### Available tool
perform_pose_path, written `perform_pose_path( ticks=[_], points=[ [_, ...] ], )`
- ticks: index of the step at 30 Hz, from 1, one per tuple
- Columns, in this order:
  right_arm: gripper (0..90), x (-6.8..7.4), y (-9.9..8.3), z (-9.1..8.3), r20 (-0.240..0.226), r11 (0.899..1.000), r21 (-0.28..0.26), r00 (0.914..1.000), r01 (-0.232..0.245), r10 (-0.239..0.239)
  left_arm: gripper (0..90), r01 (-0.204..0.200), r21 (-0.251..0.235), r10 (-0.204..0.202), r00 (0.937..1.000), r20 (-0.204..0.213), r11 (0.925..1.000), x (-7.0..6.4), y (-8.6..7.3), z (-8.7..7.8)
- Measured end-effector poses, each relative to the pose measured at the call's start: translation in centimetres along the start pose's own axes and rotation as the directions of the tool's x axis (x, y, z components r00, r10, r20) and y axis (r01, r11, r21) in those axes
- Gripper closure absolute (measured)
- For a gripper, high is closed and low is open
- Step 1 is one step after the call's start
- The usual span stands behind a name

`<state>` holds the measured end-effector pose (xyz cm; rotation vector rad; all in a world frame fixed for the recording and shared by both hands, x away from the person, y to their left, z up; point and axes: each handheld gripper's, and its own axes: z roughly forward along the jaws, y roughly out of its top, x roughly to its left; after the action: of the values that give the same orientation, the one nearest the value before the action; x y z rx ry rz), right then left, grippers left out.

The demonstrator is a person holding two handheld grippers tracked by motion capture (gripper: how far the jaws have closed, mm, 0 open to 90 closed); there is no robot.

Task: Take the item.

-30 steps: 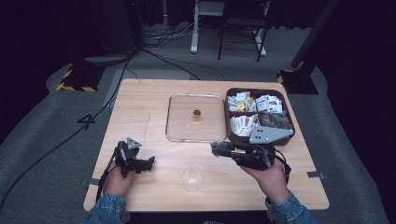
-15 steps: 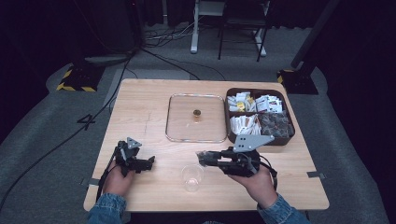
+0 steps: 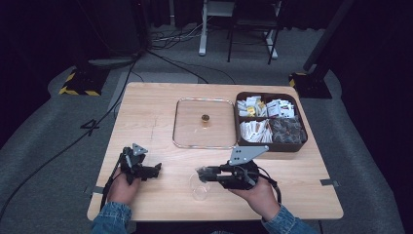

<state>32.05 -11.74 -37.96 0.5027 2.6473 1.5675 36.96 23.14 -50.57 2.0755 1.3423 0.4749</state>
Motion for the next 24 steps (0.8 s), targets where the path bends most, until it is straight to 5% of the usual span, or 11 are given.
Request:
perform_pose_path(
  ticks=[24],
  points=[
    [74.0, -0.4, -1.6, 3.4, -0.006, 0.988, 0.154, 0.9998, -0.016, 0.017, 0.1, 0.000, -0.002, 0.000, 1.0000, -0.001, 1.0000, 0.0, 0.0, 0.0]
  ],
)
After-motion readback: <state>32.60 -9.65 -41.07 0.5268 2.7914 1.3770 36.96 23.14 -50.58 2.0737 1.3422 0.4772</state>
